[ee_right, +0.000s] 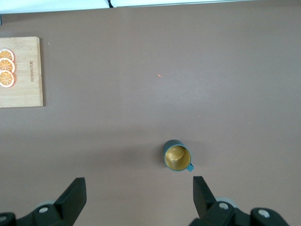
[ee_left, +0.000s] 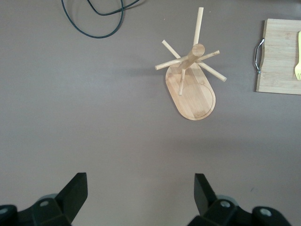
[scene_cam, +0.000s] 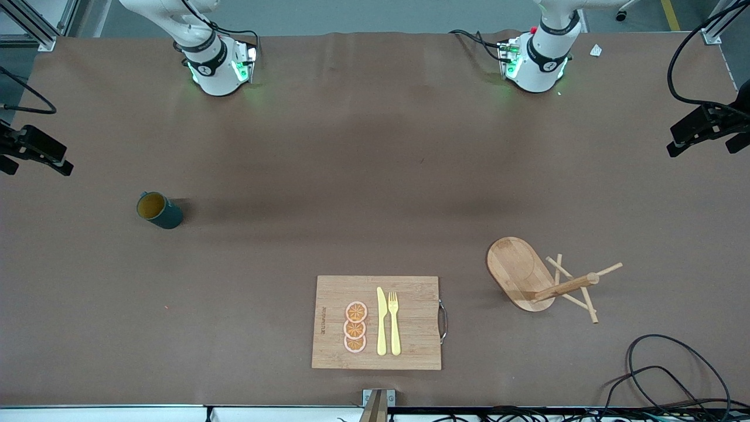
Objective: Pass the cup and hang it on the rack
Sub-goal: 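Reach the right gripper down to the teal mug's rim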
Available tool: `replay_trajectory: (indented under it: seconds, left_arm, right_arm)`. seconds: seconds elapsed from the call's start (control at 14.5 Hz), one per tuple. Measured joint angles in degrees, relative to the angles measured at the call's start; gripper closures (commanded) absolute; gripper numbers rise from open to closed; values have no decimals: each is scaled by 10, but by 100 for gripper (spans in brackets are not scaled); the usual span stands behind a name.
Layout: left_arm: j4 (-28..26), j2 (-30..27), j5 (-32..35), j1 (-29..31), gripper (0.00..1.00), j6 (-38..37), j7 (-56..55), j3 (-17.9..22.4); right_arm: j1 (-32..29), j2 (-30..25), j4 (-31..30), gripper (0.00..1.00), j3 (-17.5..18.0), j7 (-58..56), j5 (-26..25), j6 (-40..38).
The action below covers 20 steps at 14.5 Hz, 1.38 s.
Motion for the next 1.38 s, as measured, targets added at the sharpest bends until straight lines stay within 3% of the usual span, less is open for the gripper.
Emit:
replay_trajectory:
  seconds: [0.55, 1.38]
  left_arm:
    - [0, 0, 0, 0, 0, 0, 0, 0]
    - [-1, 0, 0, 0, 0, -1, 0, 0]
  right_arm:
    - [-8, 20, -46, 0, -4, 0, 0, 2]
    - [-7, 39, -378, 0, -1, -2, 0, 318]
